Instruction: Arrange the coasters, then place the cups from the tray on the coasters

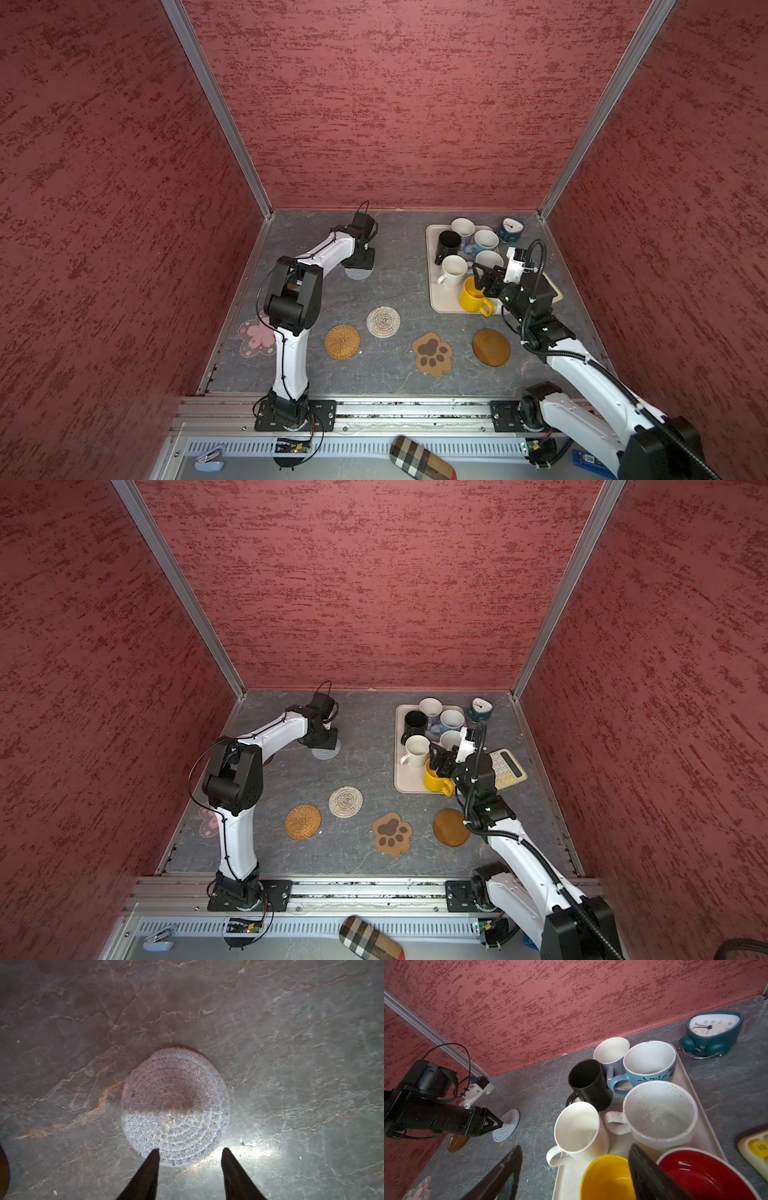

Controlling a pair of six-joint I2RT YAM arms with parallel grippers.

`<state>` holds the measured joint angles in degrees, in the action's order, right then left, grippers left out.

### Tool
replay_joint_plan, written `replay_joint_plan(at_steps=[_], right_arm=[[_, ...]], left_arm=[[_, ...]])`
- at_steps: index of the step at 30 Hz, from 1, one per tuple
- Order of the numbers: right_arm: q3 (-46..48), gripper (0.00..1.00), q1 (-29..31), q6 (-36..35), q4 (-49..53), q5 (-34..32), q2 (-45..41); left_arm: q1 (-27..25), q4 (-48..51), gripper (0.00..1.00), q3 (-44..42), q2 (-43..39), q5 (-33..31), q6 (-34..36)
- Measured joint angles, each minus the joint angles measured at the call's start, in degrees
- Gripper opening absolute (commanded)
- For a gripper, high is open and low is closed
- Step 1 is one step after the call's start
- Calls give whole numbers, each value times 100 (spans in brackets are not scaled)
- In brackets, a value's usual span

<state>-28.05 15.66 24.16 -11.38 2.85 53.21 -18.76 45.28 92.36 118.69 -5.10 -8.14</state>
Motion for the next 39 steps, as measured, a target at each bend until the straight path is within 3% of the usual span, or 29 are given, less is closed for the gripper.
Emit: replay_joint_plan(at_steps=[10, 18, 25, 34, 39], right_arm=[[7, 83, 0, 199, -146, 188, -2], [7, 85, 0, 262, -179, 345, -201], [7, 85, 0, 264, -192, 358, -205], [4, 87, 0, 258, -181, 293, -317], [4, 87, 0, 238, -144, 286, -323]], left_arm=[[61, 111, 40, 234, 444, -57, 2], [44, 293, 36, 1088, 1040, 13, -2], [-114, 643, 36, 2614, 1937, 195, -13], [-420, 1202, 35, 5200, 3394, 474, -114], [-446, 1132, 32, 5506, 3578, 686, -260]])
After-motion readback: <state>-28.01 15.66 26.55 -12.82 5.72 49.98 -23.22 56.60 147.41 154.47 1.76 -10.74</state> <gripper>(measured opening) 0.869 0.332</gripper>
